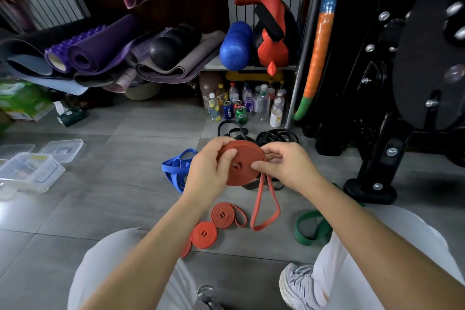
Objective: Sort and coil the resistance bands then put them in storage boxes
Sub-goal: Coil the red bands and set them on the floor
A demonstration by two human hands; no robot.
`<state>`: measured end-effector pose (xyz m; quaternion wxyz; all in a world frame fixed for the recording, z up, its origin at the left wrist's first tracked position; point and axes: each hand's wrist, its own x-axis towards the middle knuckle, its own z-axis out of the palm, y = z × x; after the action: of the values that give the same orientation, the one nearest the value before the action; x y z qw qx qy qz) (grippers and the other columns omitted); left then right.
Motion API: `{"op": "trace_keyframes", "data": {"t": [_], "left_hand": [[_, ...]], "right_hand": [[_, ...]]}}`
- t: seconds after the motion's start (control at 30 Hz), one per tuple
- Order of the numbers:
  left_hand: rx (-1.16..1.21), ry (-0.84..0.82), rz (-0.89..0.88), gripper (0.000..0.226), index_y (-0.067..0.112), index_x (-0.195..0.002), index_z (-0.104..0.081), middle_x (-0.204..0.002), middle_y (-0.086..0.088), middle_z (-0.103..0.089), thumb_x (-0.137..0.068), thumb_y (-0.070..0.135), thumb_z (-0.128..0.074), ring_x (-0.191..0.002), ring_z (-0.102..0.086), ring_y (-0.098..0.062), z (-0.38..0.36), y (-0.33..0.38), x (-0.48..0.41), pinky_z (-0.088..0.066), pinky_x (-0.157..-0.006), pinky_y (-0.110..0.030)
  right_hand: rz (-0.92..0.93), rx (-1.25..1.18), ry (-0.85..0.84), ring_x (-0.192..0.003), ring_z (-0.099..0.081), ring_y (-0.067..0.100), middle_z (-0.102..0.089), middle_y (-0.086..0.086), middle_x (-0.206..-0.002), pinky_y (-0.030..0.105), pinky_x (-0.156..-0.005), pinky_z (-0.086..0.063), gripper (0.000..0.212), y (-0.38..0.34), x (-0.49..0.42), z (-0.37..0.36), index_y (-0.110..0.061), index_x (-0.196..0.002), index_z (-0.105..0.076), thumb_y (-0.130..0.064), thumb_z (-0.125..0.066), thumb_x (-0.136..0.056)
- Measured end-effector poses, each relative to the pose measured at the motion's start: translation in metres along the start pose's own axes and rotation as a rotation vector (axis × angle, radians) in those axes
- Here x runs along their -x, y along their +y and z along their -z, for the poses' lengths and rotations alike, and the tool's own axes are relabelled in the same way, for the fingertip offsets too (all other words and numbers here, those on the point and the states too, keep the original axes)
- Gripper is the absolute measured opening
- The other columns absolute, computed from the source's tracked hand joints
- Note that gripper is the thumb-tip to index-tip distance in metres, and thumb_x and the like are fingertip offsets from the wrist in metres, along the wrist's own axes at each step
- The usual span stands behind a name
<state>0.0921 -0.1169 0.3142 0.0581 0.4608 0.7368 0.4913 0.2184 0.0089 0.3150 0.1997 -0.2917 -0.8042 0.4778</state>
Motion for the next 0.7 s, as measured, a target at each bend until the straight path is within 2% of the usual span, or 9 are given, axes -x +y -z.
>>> {"op": "trace_keyframes", "data": {"t": [0.07, 0.2, 0.27, 0.33, 0.4, 0.47, 0.5, 0.6, 0.7], "left_hand": [[0.042, 0.039, 0.025, 0.024, 0.037, -0.095, -0.054, -0.088, 0.025, -0.058, -0.092, 0.014, -0.055, -0.087, -0.054, 0.015, 0.001, 0.000, -0.001, -0.041, -0.072, -0.003], [0.068, 0.047, 0.054, 0.029, 0.042, -0.091, -0.053, -0.091, 0.021, -0.059, -0.092, 0.013, -0.056, -0.088, -0.056, 0.009, 0.002, -0.002, -0.002, -0.041, -0.072, -0.002], [0.013, 0.001, 0.027, 0.021, 0.037, -0.099, -0.054, -0.097, 0.022, -0.057, -0.091, 0.018, -0.057, -0.093, -0.055, 0.004, 0.003, -0.003, 0.000, -0.040, -0.076, -0.005], [-0.152, -0.067, -0.094, 0.033, 0.028, -0.120, -0.052, -0.110, 0.017, -0.053, -0.088, 0.025, -0.060, -0.105, -0.051, -0.001, 0.003, -0.005, 0.004, -0.040, -0.088, -0.014], [-0.377, -0.205, -0.221, 0.052, 0.022, -0.132, -0.046, -0.120, 0.005, -0.054, -0.084, 0.029, -0.063, -0.113, -0.051, -0.016, 0.000, -0.010, 0.006, -0.042, -0.096, -0.031], [-0.557, -0.331, -0.231, 0.050, 0.023, -0.133, -0.046, -0.121, 0.002, -0.056, -0.085, 0.027, -0.061, -0.112, -0.054, -0.022, -0.005, -0.012, 0.008, -0.043, -0.094, -0.039], [-0.574, -0.363, -0.199, 0.045, 0.024, -0.130, -0.047, -0.119, 0.002, -0.057, -0.087, 0.024, -0.059, -0.109, -0.055, -0.024, -0.008, -0.013, 0.009, -0.045, -0.090, -0.040], [-0.414, -0.342, -0.114, 0.031, 0.020, -0.118, -0.052, -0.110, 0.001, -0.057, -0.088, 0.015, -0.056, -0.099, -0.056, -0.025, -0.011, -0.015, 0.008, -0.047, -0.080, -0.040], [-0.322, -0.269, -0.128, 0.025, 0.017, -0.113, -0.054, -0.106, 0.001, -0.057, -0.088, 0.012, -0.056, -0.094, -0.055, -0.022, -0.012, -0.014, 0.007, -0.047, -0.080, -0.036]], "right_hand": [[-0.018, -0.049, -0.007, -0.075, -0.071, 0.020, -0.073, 0.003, -0.080, 0.041, -0.076, -0.058, 0.024, -0.001, 0.000, -0.001, -0.033, -0.076, -0.066, -0.014, -0.081, -0.071], [-0.012, -0.060, 0.007, -0.078, -0.070, 0.020, -0.073, 0.002, -0.080, 0.039, -0.080, -0.057, 0.022, 0.001, -0.001, -0.001, -0.032, -0.076, -0.067, -0.016, -0.081, -0.071], [-0.007, -0.010, 0.007, -0.076, -0.070, 0.021, -0.073, 0.005, -0.078, 0.041, -0.077, -0.057, 0.017, 0.003, -0.002, -0.002, -0.028, -0.076, -0.069, -0.016, -0.081, -0.071], [-0.001, 0.104, -0.015, -0.075, -0.069, 0.018, -0.073, 0.002, -0.077, 0.041, -0.076, -0.056, 0.013, 0.007, -0.001, -0.006, -0.023, -0.082, -0.073, -0.020, -0.080, -0.071], [0.009, 0.260, -0.049, -0.076, -0.068, 0.013, -0.072, -0.005, -0.078, 0.038, -0.076, -0.055, 0.016, 0.011, 0.001, -0.010, -0.024, -0.088, -0.074, -0.026, -0.078, -0.072], [0.021, 0.355, -0.066, -0.078, -0.065, 0.011, -0.068, -0.010, -0.076, 0.036, -0.075, -0.055, 0.018, 0.011, 0.002, -0.012, -0.027, -0.089, -0.071, -0.032, -0.075, -0.072], [0.027, 0.375, -0.067, -0.079, -0.065, 0.010, -0.067, -0.011, -0.075, 0.035, -0.075, -0.054, 0.019, 0.012, 0.002, -0.012, -0.028, -0.088, -0.070, -0.034, -0.075, -0.071], [0.042, 0.378, -0.059, -0.078, -0.063, 0.009, -0.066, -0.014, -0.076, 0.034, -0.075, -0.054, 0.019, 0.010, 0.001, -0.010, -0.029, -0.088, -0.069, -0.034, -0.076, -0.071], [0.060, 0.333, -0.049, -0.071, -0.061, 0.006, -0.060, -0.018, -0.068, 0.032, -0.073, -0.054, 0.019, 0.009, 0.000, -0.006, -0.029, -0.088, -0.069, -0.032, -0.077, -0.072]]}}
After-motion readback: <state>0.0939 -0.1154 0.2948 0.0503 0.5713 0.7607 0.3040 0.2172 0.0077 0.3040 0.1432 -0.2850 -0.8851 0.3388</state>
